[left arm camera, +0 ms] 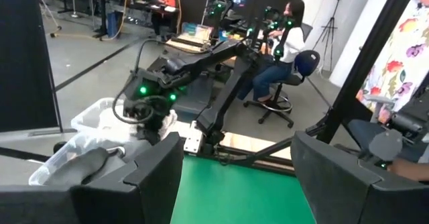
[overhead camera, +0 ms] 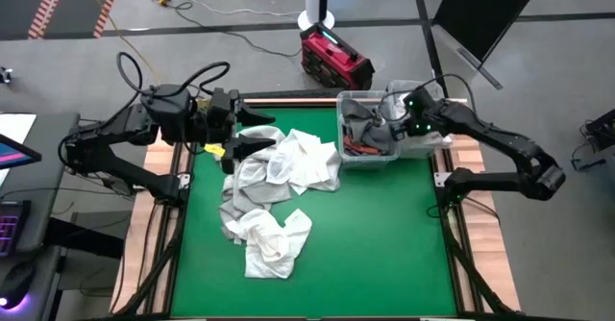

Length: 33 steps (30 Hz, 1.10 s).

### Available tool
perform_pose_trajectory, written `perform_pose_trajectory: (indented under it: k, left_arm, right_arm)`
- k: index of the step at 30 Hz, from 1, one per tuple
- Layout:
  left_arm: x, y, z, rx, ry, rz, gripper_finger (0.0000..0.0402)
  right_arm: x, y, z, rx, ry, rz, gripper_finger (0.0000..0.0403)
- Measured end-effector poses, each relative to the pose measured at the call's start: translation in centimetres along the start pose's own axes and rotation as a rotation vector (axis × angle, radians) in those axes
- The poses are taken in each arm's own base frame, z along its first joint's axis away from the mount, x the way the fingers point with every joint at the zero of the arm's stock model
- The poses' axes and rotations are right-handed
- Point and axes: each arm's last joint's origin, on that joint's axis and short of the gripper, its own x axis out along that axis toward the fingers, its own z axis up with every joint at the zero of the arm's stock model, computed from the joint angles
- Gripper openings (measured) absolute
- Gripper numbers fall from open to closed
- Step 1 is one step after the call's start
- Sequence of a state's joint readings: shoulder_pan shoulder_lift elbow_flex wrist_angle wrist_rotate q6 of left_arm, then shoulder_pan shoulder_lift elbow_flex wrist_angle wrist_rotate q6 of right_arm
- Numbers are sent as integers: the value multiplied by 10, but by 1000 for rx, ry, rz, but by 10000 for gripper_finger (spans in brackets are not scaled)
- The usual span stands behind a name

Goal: Sort towels by color in basket
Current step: Put the white checkered towel into the right transparent bin

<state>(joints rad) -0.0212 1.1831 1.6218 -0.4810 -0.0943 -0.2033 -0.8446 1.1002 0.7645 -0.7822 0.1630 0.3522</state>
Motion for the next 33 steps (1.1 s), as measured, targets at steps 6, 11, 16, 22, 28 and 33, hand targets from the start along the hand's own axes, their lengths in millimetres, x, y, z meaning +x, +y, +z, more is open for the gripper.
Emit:
perform_pose_trajectory:
  k: [6, 11, 16, 22, 28, 33]
  left_arm:
    - [0, 0, 0, 2, 1, 0, 265]
    - [0, 0, 0, 13, 0, 0, 265]
    - [-1, 0, 0, 7, -2, -1, 265]
    - [-3, 0, 1, -3, -7, -1, 265]
    - [-3, 0, 1, -4, -7, -2, 265]
    - [-3, 0, 1, -4, -7, -2, 265]
  right_arm:
    - [8, 19, -8, -31, 13, 231, 31]
    - [10, 37, -7, -64, 18, 386, 30]
    - [18, 34, -12, -40, 67, 262, 30]
    - [21, 29, -9, -132, 34, 184, 41]
    - [21, 28, -13, -350, 74, 226, 106]
    - [22, 27, -19, -442, 137, 238, 226]
